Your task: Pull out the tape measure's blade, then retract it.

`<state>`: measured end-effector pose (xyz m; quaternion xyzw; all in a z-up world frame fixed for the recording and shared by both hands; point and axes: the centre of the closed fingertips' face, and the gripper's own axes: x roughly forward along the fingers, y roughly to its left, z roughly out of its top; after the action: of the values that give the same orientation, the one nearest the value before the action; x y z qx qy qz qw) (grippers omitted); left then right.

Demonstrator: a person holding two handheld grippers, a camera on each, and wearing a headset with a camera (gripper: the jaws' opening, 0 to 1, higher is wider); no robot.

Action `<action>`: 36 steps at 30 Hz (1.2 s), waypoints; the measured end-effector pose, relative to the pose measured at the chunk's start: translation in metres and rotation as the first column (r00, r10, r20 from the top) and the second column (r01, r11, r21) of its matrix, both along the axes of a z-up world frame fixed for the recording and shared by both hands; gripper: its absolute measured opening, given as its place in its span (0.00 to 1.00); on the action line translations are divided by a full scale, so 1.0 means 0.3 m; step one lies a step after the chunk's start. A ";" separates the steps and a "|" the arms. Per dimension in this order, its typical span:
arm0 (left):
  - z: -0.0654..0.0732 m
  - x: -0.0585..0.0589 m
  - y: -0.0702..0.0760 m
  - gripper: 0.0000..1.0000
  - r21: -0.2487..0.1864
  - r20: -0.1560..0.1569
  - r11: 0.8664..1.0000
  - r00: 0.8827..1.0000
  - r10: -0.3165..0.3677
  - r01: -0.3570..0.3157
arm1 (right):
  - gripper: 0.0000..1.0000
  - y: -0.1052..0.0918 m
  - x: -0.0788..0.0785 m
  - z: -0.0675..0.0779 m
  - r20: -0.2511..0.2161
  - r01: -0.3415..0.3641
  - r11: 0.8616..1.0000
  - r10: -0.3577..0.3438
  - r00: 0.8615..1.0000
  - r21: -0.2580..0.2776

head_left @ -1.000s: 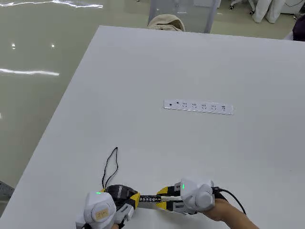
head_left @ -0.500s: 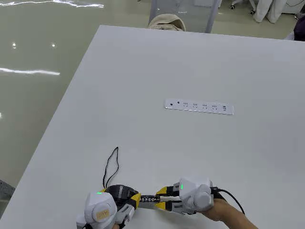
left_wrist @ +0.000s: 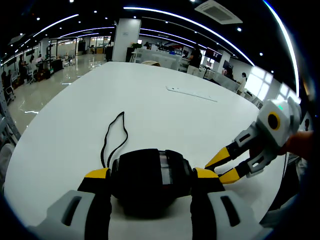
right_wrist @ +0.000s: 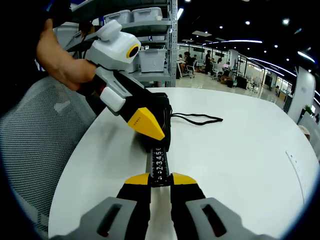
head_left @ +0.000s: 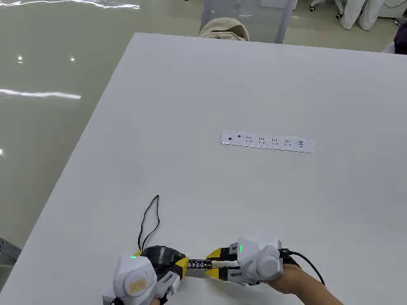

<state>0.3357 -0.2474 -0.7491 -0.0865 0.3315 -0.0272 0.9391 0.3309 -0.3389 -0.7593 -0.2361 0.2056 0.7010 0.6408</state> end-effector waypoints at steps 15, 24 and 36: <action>0.003 -0.001 -0.001 0.61 -0.007 -0.002 1.000 1.000 -0.003 0.003 | 0.13 0.028 -0.006 0.000 0.008 -0.012 1.000 0.012 1.000 0.004; 0.002 0.000 0.000 0.61 -0.011 -0.002 1.000 1.000 -0.004 0.003 | 0.13 0.045 -0.008 -0.002 0.008 -0.020 1.000 0.020 1.000 0.005; 0.004 -0.002 -0.002 0.61 -0.009 -0.003 1.000 1.000 -0.007 0.007 | 0.13 0.062 -0.013 -0.006 0.008 -0.025 1.000 0.025 1.000 0.006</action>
<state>0.3352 -0.2480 -0.7477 -0.0898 0.3329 -0.0321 0.9381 0.3272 -0.3204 -0.7612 -0.2396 0.1980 0.7084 0.6336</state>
